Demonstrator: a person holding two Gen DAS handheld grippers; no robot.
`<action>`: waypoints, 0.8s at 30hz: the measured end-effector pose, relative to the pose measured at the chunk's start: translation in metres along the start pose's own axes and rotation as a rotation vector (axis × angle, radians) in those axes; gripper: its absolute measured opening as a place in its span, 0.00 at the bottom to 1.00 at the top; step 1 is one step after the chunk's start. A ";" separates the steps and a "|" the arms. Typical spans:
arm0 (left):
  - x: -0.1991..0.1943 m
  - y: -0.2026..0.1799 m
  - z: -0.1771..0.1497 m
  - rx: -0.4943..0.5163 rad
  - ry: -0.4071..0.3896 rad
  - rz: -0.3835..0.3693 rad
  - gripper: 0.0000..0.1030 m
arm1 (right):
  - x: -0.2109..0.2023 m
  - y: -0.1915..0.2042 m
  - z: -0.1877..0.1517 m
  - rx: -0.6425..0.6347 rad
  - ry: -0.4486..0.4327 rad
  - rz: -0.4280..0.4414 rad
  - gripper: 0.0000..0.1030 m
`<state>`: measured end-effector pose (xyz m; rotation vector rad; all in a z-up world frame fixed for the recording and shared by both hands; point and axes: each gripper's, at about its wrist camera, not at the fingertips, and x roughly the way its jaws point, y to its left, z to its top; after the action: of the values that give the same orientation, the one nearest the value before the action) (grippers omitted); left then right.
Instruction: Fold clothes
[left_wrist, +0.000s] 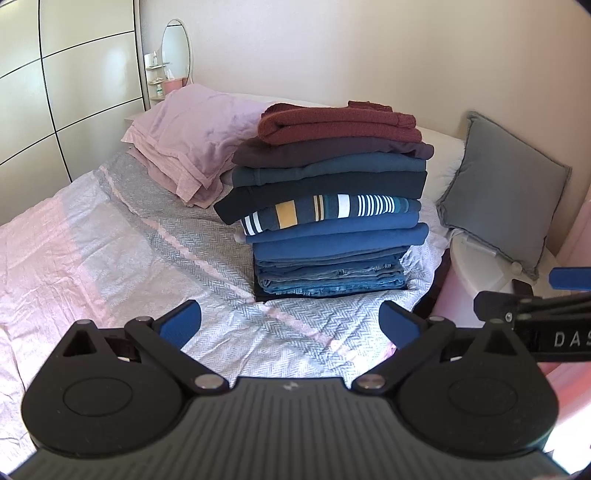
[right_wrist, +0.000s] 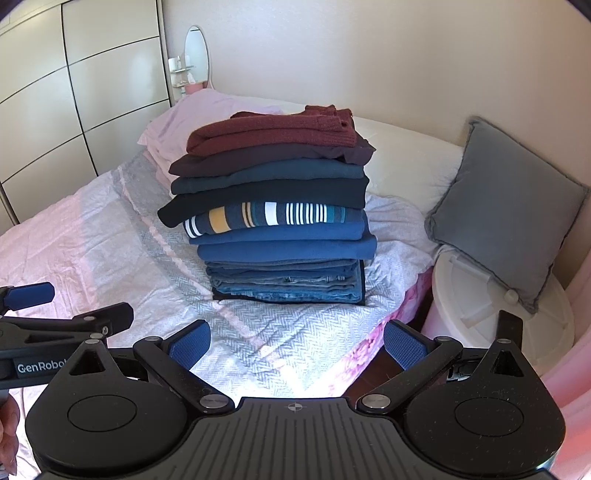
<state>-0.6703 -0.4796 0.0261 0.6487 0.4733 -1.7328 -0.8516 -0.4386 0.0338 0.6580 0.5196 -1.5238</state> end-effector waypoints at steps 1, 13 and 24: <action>0.000 0.000 0.000 0.000 0.002 0.002 0.98 | 0.000 0.000 0.000 -0.001 0.000 -0.001 0.99; -0.002 -0.001 -0.004 0.011 0.007 0.003 0.98 | -0.001 0.003 -0.001 -0.011 0.001 0.005 0.99; -0.003 0.001 -0.006 0.004 0.007 -0.002 0.98 | -0.001 0.007 -0.002 -0.017 0.004 0.001 0.99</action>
<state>-0.6674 -0.4744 0.0232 0.6577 0.4763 -1.7345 -0.8446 -0.4367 0.0335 0.6480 0.5344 -1.5155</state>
